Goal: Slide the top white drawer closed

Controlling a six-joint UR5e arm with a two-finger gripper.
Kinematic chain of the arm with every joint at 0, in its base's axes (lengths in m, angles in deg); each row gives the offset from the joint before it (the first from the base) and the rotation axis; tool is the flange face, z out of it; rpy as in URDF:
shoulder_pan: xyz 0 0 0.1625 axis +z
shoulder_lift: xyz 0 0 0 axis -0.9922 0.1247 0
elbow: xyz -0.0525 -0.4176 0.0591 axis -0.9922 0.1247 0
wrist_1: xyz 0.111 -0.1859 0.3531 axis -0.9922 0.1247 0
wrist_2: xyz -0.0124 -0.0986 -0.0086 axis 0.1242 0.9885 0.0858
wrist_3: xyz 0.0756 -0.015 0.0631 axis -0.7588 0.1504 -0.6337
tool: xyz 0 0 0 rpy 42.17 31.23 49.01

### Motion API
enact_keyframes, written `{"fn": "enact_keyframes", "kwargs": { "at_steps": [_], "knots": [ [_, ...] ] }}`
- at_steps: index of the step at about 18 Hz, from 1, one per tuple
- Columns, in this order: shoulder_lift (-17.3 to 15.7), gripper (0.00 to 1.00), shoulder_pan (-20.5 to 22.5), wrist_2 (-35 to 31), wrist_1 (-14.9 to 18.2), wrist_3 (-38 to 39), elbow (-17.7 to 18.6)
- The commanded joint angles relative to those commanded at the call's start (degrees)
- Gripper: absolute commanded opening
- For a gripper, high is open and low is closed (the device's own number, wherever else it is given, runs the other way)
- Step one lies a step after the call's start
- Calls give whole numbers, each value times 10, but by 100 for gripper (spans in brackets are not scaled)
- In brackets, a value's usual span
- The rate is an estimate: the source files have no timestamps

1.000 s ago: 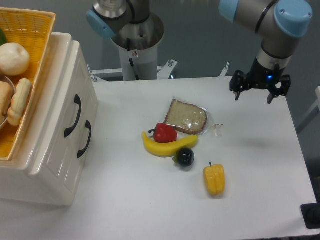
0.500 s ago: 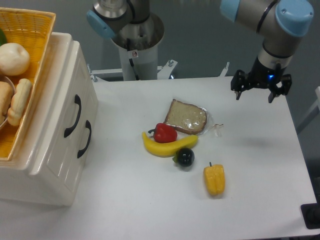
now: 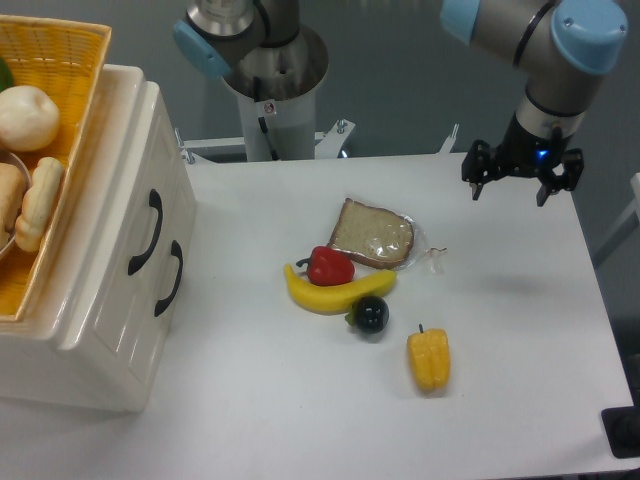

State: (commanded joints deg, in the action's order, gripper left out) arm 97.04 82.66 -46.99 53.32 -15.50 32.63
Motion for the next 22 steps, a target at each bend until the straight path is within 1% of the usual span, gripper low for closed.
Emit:
{"fn": "enact_keyframes", "kwargs": {
  "at_steps": [14,15,18,22],
  "knots": [
    [-4,100,-4,1,0,2,-1],
    [-4,100,-8,3,0,3,-1],
    [-6,100,-44,10,0,11,2],
    [1,100,-55,21,-7,11,1]
  ]
}}
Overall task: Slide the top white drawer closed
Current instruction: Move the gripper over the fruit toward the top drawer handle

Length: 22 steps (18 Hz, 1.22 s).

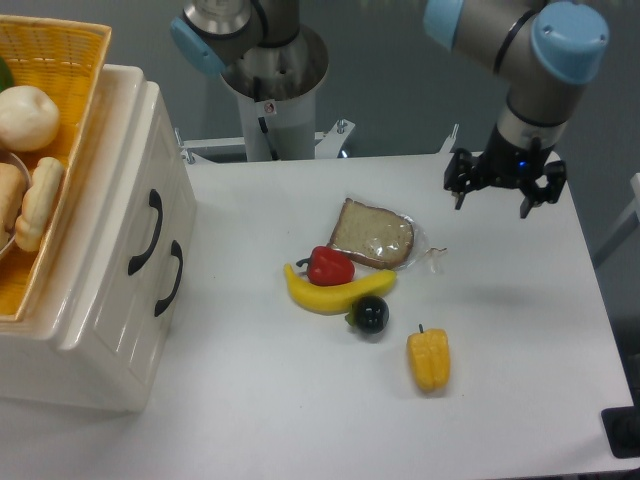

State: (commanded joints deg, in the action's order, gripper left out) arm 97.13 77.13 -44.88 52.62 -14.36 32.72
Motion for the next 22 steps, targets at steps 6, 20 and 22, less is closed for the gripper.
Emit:
{"fn": "enact_keyframes", "kwargs": {
  "at_steps": [6,20,22],
  "knots": [
    [9,100,-39,17,-2,35,-9],
    [8,100,-90,-24,-2,55,-11],
    [7,100,-91,-23,-2,58,-11]
  ]
}}
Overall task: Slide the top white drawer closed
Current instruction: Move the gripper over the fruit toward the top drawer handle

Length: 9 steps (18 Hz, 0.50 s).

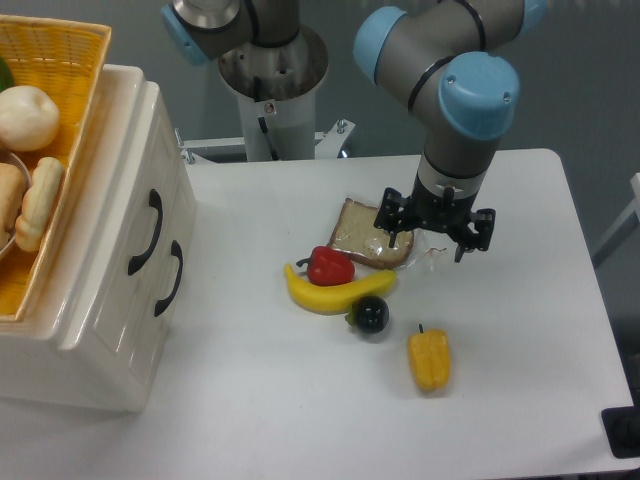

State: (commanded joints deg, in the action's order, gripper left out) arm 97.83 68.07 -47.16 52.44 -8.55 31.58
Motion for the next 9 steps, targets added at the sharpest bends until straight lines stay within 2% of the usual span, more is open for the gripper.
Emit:
{"fn": "enact_keyframes", "kwargs": {
  "at_steps": [6,9],
  "knots": [
    [-1,100,3,1,0,0,-1],
    [-13,100,-3,2,1,6,3]
  ]
}}
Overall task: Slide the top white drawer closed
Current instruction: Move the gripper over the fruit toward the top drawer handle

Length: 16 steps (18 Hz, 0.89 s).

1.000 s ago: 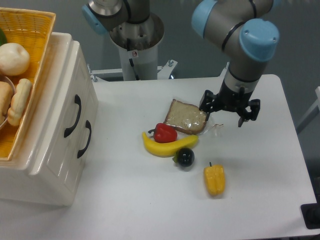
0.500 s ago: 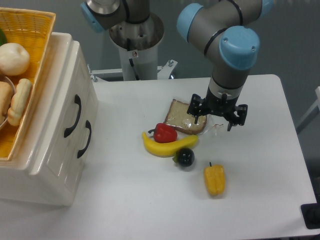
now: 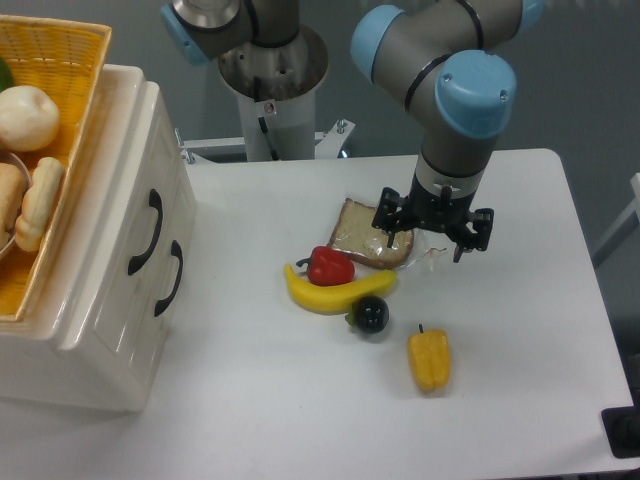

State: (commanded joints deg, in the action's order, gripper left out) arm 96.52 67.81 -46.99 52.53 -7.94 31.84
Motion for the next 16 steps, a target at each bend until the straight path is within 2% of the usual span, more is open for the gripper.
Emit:
{"fn": "enact_keyframes", "kwargs": {
  "at_steps": [4,7,10,16],
  "knots": [
    [-10,100,-20,17,2,18,20],
    [-12,100,-39,45,2,108,24],
    [-9,100,-52,67,2,124,23],
    [-20,100,-114,92,11,224,26]
  ]
}}
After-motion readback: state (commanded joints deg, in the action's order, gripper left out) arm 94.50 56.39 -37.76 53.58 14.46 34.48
